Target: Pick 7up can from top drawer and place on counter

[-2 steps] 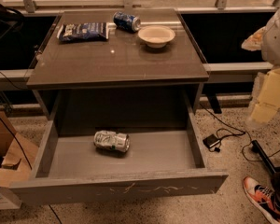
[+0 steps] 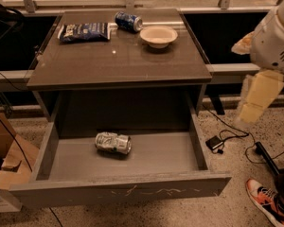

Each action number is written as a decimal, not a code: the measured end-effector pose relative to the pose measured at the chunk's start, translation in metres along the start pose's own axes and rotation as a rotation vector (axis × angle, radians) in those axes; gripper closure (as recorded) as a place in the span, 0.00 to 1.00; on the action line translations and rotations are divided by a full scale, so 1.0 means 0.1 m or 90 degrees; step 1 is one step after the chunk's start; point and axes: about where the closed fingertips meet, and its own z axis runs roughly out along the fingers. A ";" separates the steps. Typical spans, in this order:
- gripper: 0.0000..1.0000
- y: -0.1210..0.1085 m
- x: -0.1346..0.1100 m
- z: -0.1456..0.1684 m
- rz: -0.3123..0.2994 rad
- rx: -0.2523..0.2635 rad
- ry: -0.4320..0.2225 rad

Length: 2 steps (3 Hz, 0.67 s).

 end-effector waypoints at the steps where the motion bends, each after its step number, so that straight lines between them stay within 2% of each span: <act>1: 0.00 -0.10 -0.18 0.32 -0.008 -0.015 -0.042; 2: 0.00 -0.20 -0.35 0.69 0.013 -0.022 -0.112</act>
Offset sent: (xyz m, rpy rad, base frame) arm 0.0828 0.0661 -0.0791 0.3481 -0.0556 0.0122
